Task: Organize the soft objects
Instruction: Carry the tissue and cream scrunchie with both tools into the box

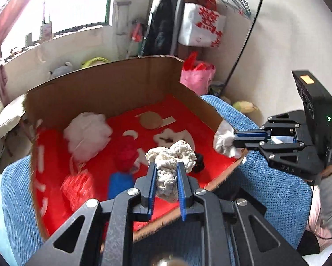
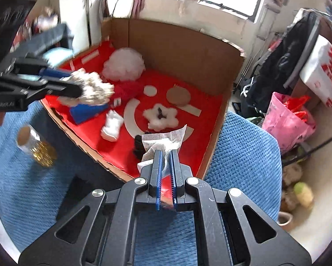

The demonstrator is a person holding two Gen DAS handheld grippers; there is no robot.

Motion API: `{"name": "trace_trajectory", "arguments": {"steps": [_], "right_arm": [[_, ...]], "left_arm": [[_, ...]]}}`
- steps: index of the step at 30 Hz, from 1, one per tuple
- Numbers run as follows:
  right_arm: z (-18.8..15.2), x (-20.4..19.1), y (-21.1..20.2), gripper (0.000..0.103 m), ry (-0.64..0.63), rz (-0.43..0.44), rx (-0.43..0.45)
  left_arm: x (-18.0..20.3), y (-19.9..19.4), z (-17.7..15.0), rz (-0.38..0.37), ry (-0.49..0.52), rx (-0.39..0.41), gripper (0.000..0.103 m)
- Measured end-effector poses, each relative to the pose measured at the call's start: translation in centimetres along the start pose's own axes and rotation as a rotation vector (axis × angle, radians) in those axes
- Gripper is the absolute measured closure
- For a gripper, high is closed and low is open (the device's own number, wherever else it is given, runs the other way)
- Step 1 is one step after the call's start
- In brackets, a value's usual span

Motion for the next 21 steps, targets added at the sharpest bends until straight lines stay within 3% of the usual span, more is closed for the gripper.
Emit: {"name": "trace_trajectory", "arguments": {"steps": [4,12,21], "right_arm": [[0.4,-0.6,1.8,0.096,-0.104,-0.016,-0.102],[0.8,-1.1,3.7,0.096,-0.216,-0.066,-0.219],[0.7,-1.4,6.0,0.096,-0.273,-0.094,-0.319]], "left_arm": [[-0.1,3.1,1.3,-0.012,0.021,-0.069,0.085],[-1.0,8.0,1.7,-0.015,0.006,-0.192,0.085],[-1.8,9.7,1.7,-0.017,-0.016,-0.233,0.085]]}}
Point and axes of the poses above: each gripper's, at about its wrist camera, not at the fingertips, and y roughly the way its jaws point, x to its right, z to its top, the point moved 6 cm from there along y, roughly the way its jaws point, and after that the axes turned 7 degrees about -z, right-handed, at the moved point
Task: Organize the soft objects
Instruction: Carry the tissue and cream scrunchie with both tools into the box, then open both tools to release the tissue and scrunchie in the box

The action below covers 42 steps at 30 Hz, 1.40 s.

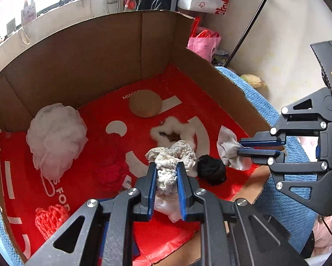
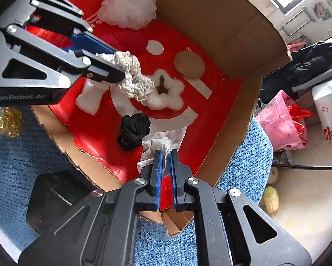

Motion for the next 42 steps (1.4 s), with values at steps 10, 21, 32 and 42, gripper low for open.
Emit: {"name": "trace_trajectory", "arguments": {"steps": [10,21,32,42], "right_arm": [[0.0,-0.1,1.8,0.096,-0.011,0.003,-0.067],[0.0,-0.4,1.8,0.096,-0.038,-0.011,-0.08],[0.5,-0.3,1.2,0.091,-0.037,-0.019,-0.081],[0.5,0.4,0.4,0.062,-0.019,-0.018,-0.057]], "left_arm": [[-0.7,1.8,-0.2,0.006,-0.04,-0.097,0.085],[-0.9,2.6,0.3,-0.006,-0.052,-0.105,0.084],[-0.9,1.4,0.7,-0.02,-0.072,-0.083,0.063],[-0.5,-0.2,0.6,-0.023,-0.078,-0.058,0.054]]}}
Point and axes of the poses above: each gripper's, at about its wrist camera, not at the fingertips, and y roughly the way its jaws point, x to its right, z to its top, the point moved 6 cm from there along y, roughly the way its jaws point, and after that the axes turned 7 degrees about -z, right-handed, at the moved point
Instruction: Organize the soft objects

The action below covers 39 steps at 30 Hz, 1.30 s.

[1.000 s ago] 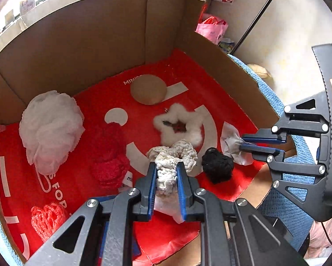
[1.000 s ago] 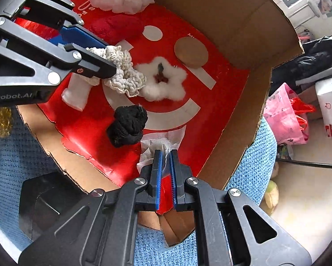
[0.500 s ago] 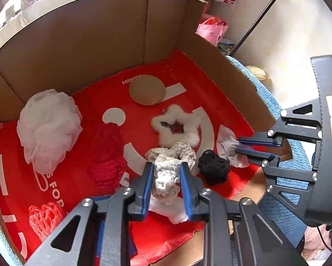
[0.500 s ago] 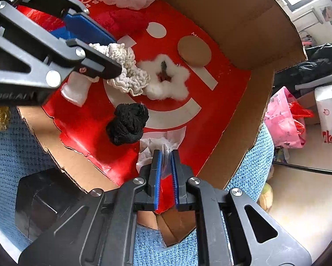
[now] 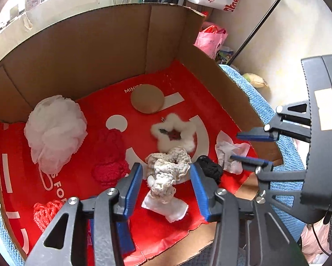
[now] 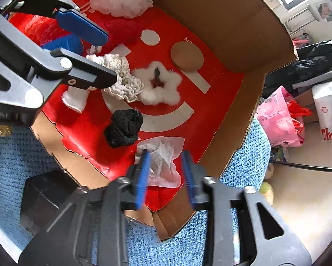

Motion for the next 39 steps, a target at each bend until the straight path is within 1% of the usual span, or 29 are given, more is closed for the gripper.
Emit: {"name": "trace_trajectory", "arguments": {"steps": [2,6,8,10,11,12,13,16,18,21,25,27,30,32,35,37,39], "right_arm": [[0.1,0.1,-0.6,0.047,0.007,-0.006,0.024],[0.2,0.0,-2.4,0.047,0.028,-0.005,0.065],[0.3,0.0,-3.3,0.047,0.049,-0.003,0.083],[0.2,0.1,-4.4,0.044,0.081,0.0,0.109],[0.2,0.2,-4.8,0.04,0.094,0.002,0.12],[0.1,0.3,-5.2,0.038,0.108,0.006,0.132],[0.0,0.4,-5.8,0.038,0.13,0.014,0.151],[-0.4,0.7,-7.1,0.037,0.183,0.034,0.19],[-0.7,0.9,-7.9,0.033,0.217,0.045,0.215],[-1.1,0.9,-9.0,0.031,0.257,0.055,0.255],[-1.6,0.6,-9.8,0.029,0.315,0.084,0.291],[-1.8,0.5,-9.9,0.023,0.34,0.09,0.307],[-2.2,0.4,-10.2,0.022,0.381,0.101,0.332],[-2.5,0.4,-10.2,0.021,0.426,0.126,0.338],[-3.0,0.6,-10.4,0.021,0.476,0.153,0.362],[-3.4,0.7,-10.8,0.021,0.51,0.171,0.379],[-3.7,0.9,-11.2,0.021,0.528,0.162,0.396]], "left_arm": [[-0.1,-0.5,0.0,-0.002,-0.004,0.01,0.051],[0.1,-1.9,-0.2,-0.006,-0.009,0.044,0.043],[0.2,-2.9,-0.4,-0.007,-0.016,0.067,0.038],[0.3,-3.7,-0.7,-0.01,-0.019,0.092,0.029],[0.4,-4.4,-0.9,-0.005,-0.02,0.111,0.028],[0.4,-4.8,-1.1,-0.001,-0.02,0.124,0.023],[0.6,-5.4,-1.3,0.004,-0.019,0.138,0.02],[0.9,-7.2,-2.2,0.022,-0.019,0.189,0.013],[1.1,-8.5,-2.9,0.03,-0.019,0.221,0.01],[1.2,-10.1,-3.7,0.044,-0.027,0.274,0.006],[1.0,-11.7,-4.8,0.082,-0.037,0.315,0.003],[0.8,-12.2,-5.4,0.091,-0.048,0.326,0.002],[0.2,-13.0,-6.5,0.106,-0.085,0.341,0.0],[-0.1,-13.2,-7.0,0.121,-0.101,0.347,0.0],[-0.6,-13.9,-8.1,0.163,-0.122,0.352,0.0],[-0.7,-14.6,-8.8,0.172,-0.126,0.367,0.0],[-0.6,-15.3,-9.4,0.178,-0.134,0.381,0.0]]}}
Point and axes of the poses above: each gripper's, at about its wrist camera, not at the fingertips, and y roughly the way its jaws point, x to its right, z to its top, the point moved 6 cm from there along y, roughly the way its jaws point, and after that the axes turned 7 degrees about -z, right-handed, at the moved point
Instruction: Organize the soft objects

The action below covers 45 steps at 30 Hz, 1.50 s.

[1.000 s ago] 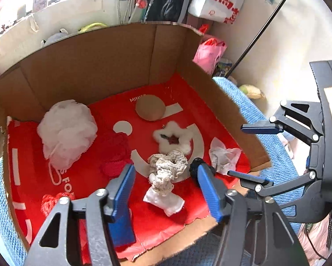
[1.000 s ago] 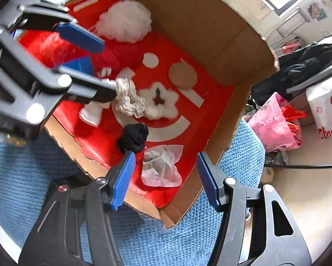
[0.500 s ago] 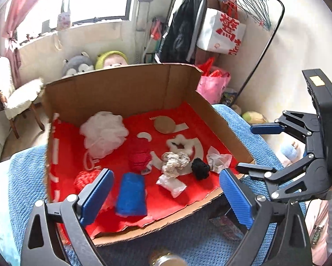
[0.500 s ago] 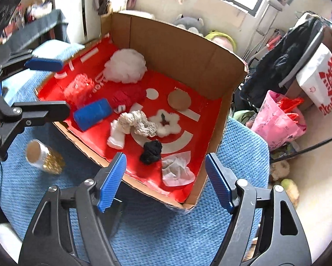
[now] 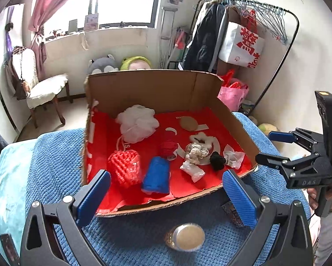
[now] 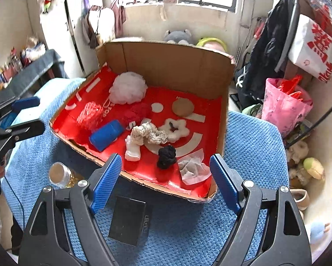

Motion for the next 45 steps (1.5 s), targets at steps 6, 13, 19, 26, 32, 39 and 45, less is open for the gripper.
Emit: {"name": "trace_trajectory", "arguments": {"steps": [6,13,19,26,32,39,45], "right_arm": [[-0.6,0.4,-1.6,0.021,0.053,-0.008,0.052],[-1.6,-0.1,-2.9,0.018,0.056,-0.02,0.083],[-2.2,-0.2,-1.9,0.017,0.076,-0.031,0.075],[-2.4,-0.1,1.5,0.017,0.1,-0.072,0.053],[-2.1,-0.1,4.9,0.017,0.093,-0.131,0.019],[-2.7,-0.4,7.7,0.017,0.076,-0.145,-0.043],[-2.9,-0.1,8.8,0.017,0.106,-0.132,-0.071]], "left_arm": [[0.5,-2.8,-1.0,0.025,-0.011,0.042,0.0],[1.9,-5.9,-2.4,0.045,-0.005,0.085,0.0],[2.0,-5.9,-3.2,0.066,-0.01,0.092,0.0],[0.1,-1.8,-3.4,0.102,-0.039,0.055,0.0],[-1.9,2.9,-3.2,0.088,-0.072,0.001,0.0],[-3.2,6.7,-3.7,0.075,-0.096,-0.081,0.0],[-3.8,8.2,-3.6,0.084,-0.097,-0.115,0.0]]}}
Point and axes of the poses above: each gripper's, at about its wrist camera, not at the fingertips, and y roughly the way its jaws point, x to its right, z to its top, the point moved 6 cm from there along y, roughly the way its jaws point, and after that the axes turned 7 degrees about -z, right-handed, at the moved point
